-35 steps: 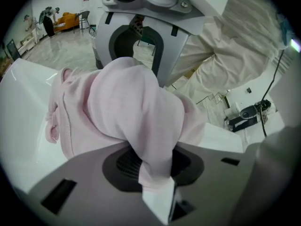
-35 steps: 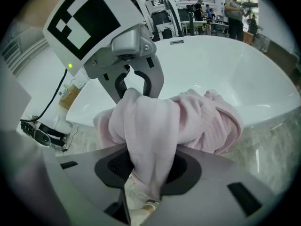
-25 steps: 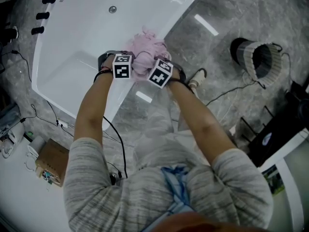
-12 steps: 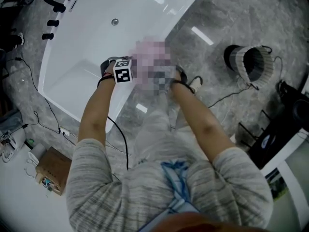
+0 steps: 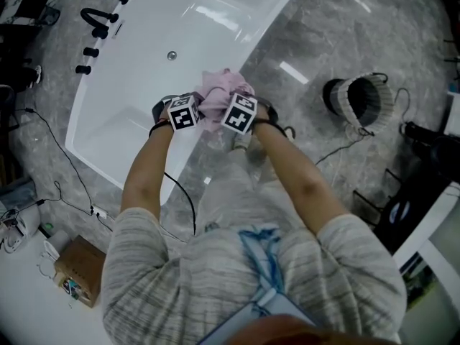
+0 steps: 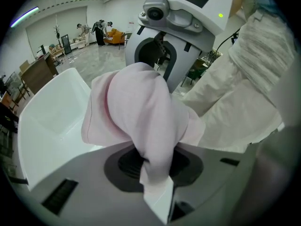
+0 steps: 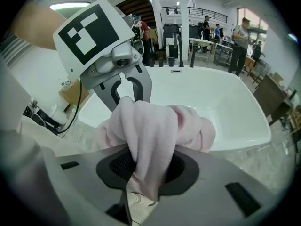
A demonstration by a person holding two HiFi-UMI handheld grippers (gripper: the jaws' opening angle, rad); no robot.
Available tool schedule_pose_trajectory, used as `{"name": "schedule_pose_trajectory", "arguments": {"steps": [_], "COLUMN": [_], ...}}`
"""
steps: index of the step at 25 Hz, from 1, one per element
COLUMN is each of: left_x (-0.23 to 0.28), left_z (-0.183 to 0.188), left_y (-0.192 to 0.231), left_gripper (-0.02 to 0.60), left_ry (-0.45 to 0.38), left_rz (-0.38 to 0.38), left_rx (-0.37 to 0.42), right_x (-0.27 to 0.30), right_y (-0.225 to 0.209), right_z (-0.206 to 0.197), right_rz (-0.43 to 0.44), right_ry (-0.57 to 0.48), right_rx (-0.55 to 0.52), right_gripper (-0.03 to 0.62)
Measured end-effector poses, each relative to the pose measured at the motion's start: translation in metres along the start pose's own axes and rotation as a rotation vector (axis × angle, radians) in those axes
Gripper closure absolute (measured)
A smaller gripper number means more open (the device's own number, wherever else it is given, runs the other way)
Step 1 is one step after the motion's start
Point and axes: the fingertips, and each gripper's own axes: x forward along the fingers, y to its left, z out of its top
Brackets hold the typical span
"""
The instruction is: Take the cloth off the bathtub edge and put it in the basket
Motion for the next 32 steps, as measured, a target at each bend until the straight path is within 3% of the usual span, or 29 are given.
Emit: {"name": "schedule_pose_trajectory", "arguments": {"steps": [11,18,32], "left_x": [-0.045,-0.074,-0.103], "left_z": [0.051,0.097,0.189], "left_y": [0.004,0.023,0.054], "left_gripper": [0.482,0.48,0.48], "left_ry": [-0.025,-0.016,-0.004], "left_rz": [0.036,0.069,0.085], "left_rx": [-0.009,0.014,0.206], "right_x": [-0.066,-0.112,-0.186], "right_y": [-0.019,-0.05,-0.104], "right_z": [0.0,-0.003,-0.036], "right_rz": [-0.05,-0.133,-0.268], "right_ry": [-0.027,-0.073,-0.108], "right_rx": [-0.019,0.009,0.123], "right_gripper": [0.467,0.467,0.467]}}
